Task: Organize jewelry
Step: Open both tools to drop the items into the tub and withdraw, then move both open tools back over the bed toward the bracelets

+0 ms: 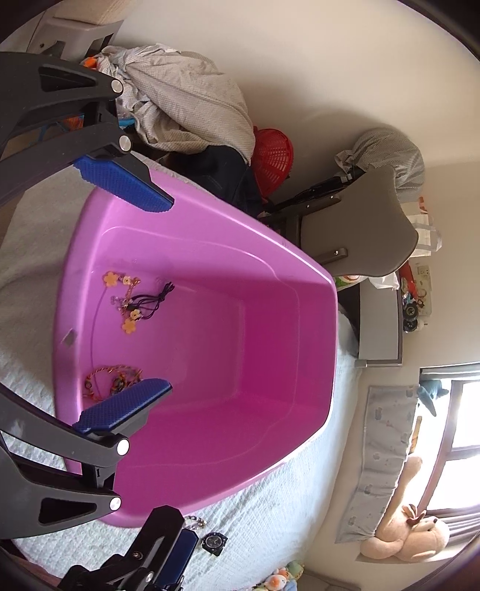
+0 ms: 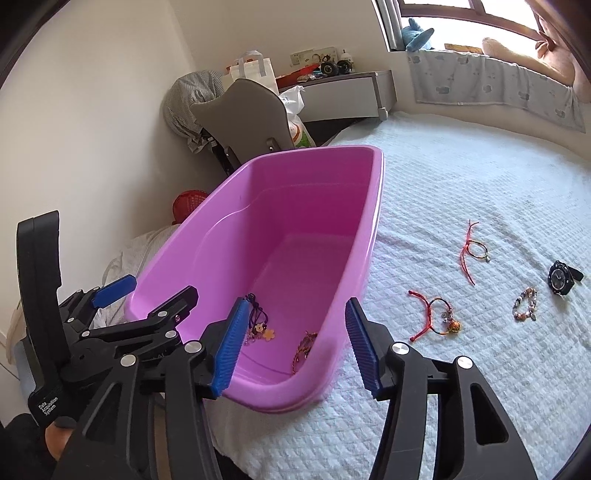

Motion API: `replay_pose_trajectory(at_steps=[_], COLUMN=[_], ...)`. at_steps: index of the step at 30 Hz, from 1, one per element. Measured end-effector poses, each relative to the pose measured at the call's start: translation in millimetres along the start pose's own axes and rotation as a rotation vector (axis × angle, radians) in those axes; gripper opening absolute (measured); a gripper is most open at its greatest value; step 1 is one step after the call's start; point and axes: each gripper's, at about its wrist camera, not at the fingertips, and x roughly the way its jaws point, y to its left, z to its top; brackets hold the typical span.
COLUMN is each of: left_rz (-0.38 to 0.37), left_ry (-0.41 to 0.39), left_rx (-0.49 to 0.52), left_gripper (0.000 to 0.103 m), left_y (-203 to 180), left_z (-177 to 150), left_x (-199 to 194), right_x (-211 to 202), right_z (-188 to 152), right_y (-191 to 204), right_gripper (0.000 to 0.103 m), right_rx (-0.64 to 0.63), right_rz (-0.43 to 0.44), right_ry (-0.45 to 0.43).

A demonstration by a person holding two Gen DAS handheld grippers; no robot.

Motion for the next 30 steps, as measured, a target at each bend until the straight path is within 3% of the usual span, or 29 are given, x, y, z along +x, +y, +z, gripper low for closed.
replay_pose_trajectory(at_steps=[7,15,30], left_rz=[-0.007,-0.059,-0.179], left_ry=[-0.009,0.003,0.013], left_rx=[0.028,0.042,0.094], left_gripper=[0.090,0.092,0.093], left_y=[-19,-49,-161], left_z=[-16,-33,-60], left_x=[-24,-48,-65], right_x=[-24,-56,-120], right_z=[-24,-63,-118], right_y=[-16,-70,-191], right_gripper=[0.058,0.060,0.063], right_rx=[-0.005,0.050,0.197], right_rz=[-0.015,-0.044,-0.205], right_ry=[-0.009,0.009,-0.027])
